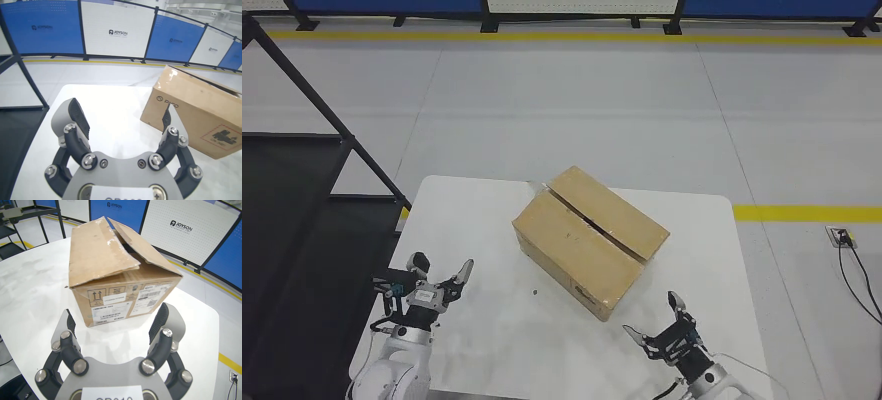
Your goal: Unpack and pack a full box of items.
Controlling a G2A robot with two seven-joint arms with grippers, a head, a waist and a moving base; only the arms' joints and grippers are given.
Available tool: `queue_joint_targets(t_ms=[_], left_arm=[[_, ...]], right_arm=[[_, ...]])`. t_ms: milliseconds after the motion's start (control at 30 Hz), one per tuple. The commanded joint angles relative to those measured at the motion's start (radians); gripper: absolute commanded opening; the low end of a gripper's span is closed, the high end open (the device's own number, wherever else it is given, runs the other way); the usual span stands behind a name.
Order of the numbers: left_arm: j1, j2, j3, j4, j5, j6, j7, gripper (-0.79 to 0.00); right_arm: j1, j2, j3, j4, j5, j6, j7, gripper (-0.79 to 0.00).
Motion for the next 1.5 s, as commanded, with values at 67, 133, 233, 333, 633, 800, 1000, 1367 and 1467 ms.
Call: queue_joint_targets(t_ms=[67,133,233,333,633,800,1000,1367,1467], left_arm=[[0.000,0.000,0.001,0.000,0.001,0.000,0.000,0.000],[0.000,0.000,0.001,0.000,0.001,0.000,0.000,0.000],[0.002,0.000,0.002,-0.002,0.000,-0.001,-0.003,0.000],[-0.005,-0.003,0.005,0.001,-0.012,0.018,-0.011,0.000],[-0.044,-0.009,0.022,0.040,-0.014,0.036,-0.027,0.000],[-0.068,-0.011,0.027,0.072,-0.015,0.035,-0.037,0.000],[-0.100,-0.014,0.043,0.099,-0.006,0.038,-0.046,0.000],[-0.119,-0.018,0.060,0.117,0.005,0.035,-0.053,0.000],[-0.127,-0.020,0.064,0.122,0.008,0.038,-0.056,0.000]], right_arm=[[0.028,-0.009,-0.058,0.008,-0.020,0.043,0.016,0.000],[0.046,-0.015,-0.084,0.021,-0.020,0.070,0.022,0.000],[0.071,-0.024,-0.117,0.043,-0.028,0.127,0.037,0.000],[0.087,-0.030,-0.138,0.058,-0.035,0.171,0.042,0.000],[0.116,-0.043,-0.153,0.095,-0.024,0.250,0.040,0.000],[0.121,-0.045,-0.136,0.105,-0.002,0.258,0.032,0.000],[0.122,-0.047,-0.107,0.115,0.027,0.270,0.024,0.000],[0.138,-0.048,-0.115,0.129,0.009,0.200,0.018,0.000],[0.152,-0.052,-0.114,0.143,0.030,0.213,0.019,0.000]])
